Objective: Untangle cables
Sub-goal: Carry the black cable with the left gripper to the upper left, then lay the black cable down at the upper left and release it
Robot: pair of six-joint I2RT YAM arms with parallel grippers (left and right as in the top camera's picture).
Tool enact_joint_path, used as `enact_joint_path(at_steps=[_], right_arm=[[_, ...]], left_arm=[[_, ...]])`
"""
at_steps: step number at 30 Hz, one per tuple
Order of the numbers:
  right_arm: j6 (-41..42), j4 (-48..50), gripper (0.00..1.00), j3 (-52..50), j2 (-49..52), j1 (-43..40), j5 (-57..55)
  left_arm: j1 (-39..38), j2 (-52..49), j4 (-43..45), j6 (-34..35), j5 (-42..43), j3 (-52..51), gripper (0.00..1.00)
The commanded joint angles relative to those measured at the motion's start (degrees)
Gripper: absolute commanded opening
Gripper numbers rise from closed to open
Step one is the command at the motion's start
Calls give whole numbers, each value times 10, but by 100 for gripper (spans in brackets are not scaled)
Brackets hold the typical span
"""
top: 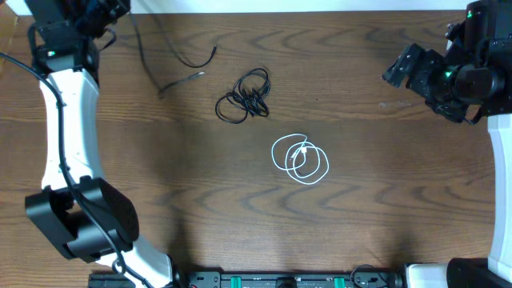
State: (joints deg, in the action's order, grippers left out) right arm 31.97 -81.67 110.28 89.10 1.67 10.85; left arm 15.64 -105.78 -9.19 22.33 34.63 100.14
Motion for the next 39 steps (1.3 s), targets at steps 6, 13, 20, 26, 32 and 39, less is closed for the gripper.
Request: enact_joint_path(at_steps=[6, 13, 20, 26, 32, 39], right_arm=[[-8, -5, 99, -1, -4, -1, -2], [-7, -1, 99, -1, -3, -1, -2], [-13, -14, 99, -1, -3, -1, -2], [-25, -21, 99, -1, -3, -1, -2], [-25, -22, 99, -1, -3, -1, -2], [-40, -21, 99, -1, -3, 14, -2]], left_arm=[[63, -54, -121, -185, -229, 9, 36], [130, -61, -187, -185, -357, 9, 94], [141, -34, -221, -185, -357, 9, 95], [121, -9, -264, -183, -352, 9, 95], [123, -28, -346, -167, -366, -29, 95], [133, -61, -363, -181, -435, -62, 96]])
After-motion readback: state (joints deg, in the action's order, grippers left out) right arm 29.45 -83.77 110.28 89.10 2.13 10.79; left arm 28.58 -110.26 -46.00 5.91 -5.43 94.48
